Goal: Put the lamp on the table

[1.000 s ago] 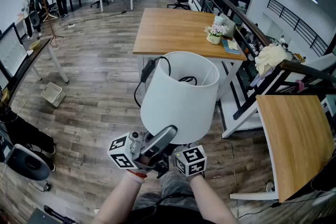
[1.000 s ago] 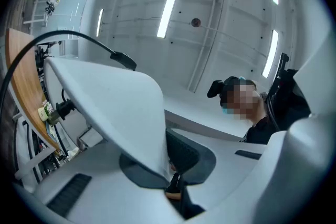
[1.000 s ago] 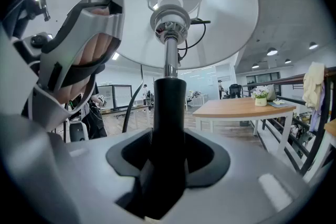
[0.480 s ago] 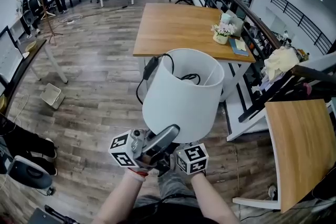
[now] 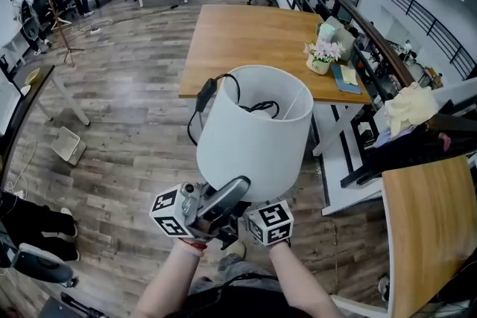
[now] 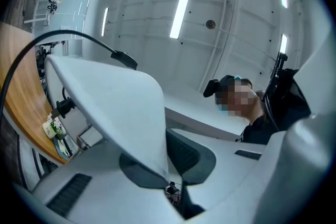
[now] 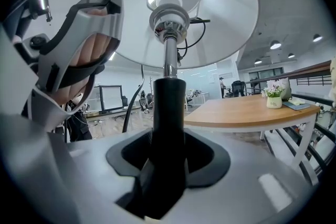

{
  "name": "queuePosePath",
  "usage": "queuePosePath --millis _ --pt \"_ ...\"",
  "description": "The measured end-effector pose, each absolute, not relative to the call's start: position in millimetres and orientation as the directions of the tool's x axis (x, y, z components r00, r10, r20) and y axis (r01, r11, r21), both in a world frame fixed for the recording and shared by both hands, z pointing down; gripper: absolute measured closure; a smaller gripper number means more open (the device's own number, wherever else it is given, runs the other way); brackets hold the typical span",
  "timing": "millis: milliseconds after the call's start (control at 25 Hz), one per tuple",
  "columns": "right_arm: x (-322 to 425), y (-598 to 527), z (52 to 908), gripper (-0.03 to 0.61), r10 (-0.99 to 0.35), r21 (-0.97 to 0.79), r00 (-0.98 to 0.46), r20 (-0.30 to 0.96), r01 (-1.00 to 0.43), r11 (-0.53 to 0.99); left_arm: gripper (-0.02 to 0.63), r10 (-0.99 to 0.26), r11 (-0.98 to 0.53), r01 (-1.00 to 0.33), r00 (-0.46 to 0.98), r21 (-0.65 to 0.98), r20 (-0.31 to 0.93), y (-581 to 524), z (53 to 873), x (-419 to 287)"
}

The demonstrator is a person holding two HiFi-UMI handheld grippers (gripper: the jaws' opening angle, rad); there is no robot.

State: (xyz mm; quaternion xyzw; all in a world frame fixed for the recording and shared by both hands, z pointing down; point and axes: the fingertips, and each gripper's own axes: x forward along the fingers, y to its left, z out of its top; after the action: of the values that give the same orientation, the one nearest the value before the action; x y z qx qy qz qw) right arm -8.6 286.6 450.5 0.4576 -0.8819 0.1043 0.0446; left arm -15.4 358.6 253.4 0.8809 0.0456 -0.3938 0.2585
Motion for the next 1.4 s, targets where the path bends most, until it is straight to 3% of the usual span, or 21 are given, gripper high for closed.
queuePosePath --millis 680,1400 --pt "5 187 457 0.388 -0.777 -0.139 -0.599 0.193 -0.801 0.583 0.615 -0.146 -0.864 0.27 0.674 0.425 -0.724 255 257 -4" --pt "-3 10 462 0.389 -0.82 -0.13 -0.529 0.22 -0.849 0.513 0.615 -0.092 -0.823 0.363 0.674 0.437 -0.733 73 262 -21"
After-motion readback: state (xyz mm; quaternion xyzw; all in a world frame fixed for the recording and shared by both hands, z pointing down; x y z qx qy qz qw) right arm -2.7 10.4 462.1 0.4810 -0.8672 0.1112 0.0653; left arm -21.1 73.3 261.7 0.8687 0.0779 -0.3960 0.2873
